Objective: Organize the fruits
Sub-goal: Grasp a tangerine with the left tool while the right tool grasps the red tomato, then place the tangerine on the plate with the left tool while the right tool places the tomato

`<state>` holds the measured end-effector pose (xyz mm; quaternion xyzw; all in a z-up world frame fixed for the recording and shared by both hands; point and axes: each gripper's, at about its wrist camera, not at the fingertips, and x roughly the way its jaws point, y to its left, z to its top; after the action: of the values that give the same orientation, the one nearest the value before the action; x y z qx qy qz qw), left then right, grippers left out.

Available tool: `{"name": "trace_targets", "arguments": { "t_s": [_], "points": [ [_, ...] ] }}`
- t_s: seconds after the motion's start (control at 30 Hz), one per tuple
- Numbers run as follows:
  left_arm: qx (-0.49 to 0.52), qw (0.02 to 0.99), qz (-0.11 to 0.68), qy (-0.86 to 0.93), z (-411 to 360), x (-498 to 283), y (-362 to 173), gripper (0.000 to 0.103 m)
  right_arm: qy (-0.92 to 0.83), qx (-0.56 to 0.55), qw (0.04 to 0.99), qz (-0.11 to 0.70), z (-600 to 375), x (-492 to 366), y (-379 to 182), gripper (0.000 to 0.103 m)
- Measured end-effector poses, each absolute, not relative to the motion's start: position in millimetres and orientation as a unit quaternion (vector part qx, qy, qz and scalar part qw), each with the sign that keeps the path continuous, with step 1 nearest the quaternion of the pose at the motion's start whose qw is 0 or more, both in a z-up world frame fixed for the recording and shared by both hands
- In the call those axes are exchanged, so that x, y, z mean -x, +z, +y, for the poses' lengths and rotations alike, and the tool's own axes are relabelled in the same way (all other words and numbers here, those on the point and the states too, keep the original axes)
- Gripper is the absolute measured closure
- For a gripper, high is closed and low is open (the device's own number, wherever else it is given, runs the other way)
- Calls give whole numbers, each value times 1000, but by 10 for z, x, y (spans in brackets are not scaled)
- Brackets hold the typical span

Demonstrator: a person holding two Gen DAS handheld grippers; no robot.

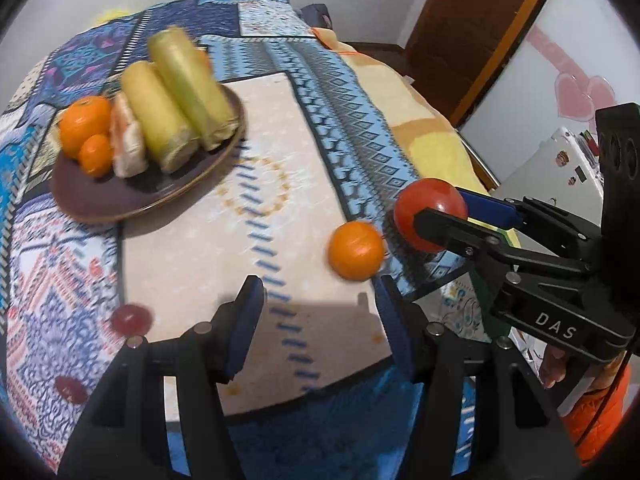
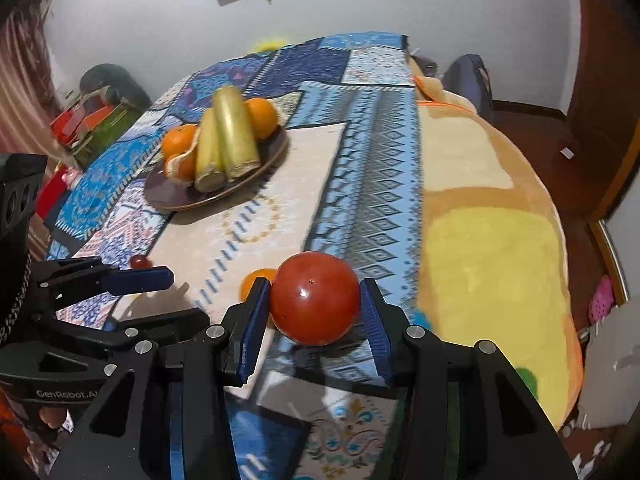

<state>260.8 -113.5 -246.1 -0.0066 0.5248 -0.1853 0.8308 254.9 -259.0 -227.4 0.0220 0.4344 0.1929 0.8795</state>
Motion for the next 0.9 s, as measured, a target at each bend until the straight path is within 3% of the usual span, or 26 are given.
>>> {"name": "trace_targets", "arguments": {
  "t_s": [0.17, 0.4, 0.9],
  "points": [
    [-5, 826, 529, -196, -1344, -2727, -2553, 46, 176, -28, 884, 431, -2754, -2588, -2277, 61],
    [4, 818, 538, -202, -1412, -2868, -2681, 65, 169, -30, 888, 427, -2844, -2608, -2270, 61],
    [44, 859, 487, -152, -622, -2714, -2197, 66, 200, 5, 891, 409, -2410, -2600, -2038, 61]
  ]
}}
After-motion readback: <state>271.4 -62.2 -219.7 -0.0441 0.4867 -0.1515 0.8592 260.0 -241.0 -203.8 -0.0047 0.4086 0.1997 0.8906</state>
